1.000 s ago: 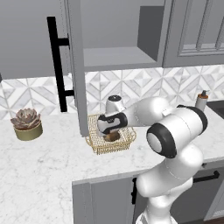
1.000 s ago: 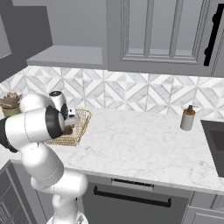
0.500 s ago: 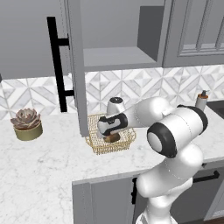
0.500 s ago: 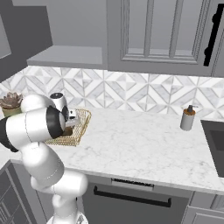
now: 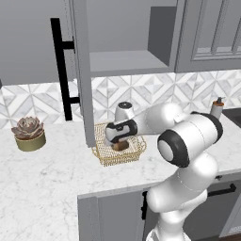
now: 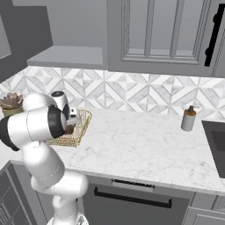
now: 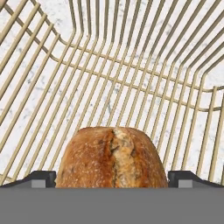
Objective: Open the cabinet, pick up the bread from the cabinet and place it in the basket. Then move the basket to the dining counter.
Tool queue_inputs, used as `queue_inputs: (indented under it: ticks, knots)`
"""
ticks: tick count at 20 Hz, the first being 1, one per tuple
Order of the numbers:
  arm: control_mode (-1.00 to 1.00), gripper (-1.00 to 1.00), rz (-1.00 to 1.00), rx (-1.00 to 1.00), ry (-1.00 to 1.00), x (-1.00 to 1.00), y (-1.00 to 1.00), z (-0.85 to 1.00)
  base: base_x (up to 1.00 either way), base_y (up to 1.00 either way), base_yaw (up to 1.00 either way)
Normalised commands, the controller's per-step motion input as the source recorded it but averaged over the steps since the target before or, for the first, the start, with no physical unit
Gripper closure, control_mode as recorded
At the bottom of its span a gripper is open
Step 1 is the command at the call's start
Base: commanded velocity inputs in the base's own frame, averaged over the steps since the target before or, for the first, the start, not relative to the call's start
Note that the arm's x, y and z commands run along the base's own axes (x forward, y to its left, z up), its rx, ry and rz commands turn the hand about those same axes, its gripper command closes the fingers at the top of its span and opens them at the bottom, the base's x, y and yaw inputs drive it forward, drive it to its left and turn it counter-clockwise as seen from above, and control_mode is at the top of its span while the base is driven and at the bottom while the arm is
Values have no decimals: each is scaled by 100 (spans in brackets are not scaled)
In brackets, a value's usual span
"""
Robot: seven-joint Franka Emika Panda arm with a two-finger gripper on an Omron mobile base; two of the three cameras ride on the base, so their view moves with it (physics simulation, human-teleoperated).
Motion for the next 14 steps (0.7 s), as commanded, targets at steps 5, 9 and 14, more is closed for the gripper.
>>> queue_inputs:
  ticks: [5,9,14]
  knots:
    - [-100,-100,-1,0,-6,18,0,1,0,0,0]
    - [-100,-100,-3,-1,7,10,0,15,0,0,0]
    - [-100,-100,-7,-3,17,12,4,-10,0,0,0]
